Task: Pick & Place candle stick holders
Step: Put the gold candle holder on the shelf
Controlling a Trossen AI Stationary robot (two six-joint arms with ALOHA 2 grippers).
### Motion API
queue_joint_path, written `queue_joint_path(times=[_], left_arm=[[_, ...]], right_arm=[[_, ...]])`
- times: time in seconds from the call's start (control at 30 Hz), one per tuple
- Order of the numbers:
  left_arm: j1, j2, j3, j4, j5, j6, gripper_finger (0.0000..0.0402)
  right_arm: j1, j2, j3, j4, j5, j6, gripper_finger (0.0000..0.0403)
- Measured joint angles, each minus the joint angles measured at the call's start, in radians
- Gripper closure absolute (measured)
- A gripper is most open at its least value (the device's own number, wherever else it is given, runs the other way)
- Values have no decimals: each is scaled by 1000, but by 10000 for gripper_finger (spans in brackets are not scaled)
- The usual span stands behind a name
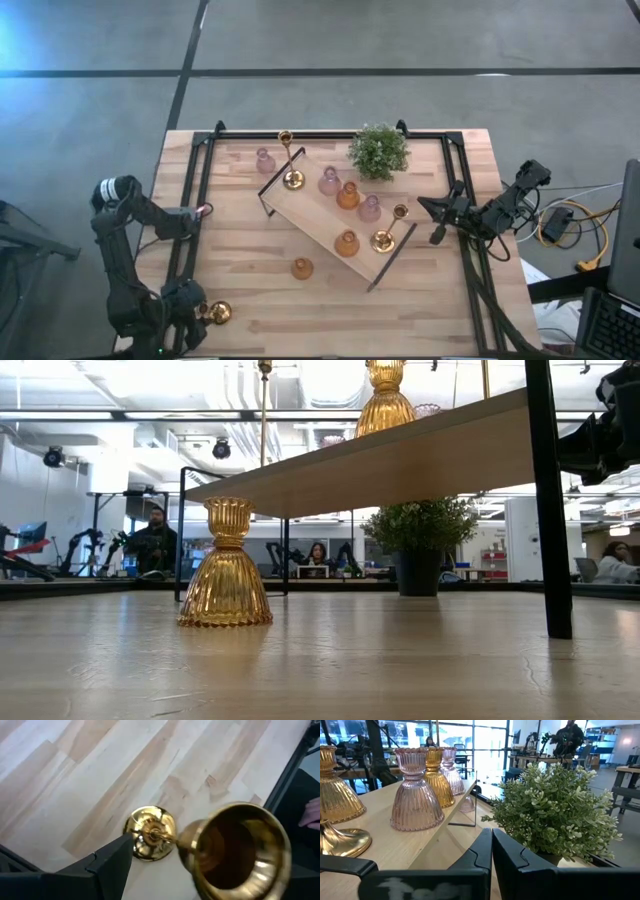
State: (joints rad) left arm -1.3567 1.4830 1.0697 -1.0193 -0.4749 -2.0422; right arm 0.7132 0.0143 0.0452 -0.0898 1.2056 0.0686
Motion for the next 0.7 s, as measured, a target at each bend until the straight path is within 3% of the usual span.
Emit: queue_joint_path(times=[0.47, 0.7], left_arm=[[0, 0, -64, 16, -23, -38, 116], [0, -3, -85, 16, -57, -31, 183]], right_arm=[[0, 0, 0, 0, 0, 1, 394], [0, 0, 0, 0, 0, 0, 394]])
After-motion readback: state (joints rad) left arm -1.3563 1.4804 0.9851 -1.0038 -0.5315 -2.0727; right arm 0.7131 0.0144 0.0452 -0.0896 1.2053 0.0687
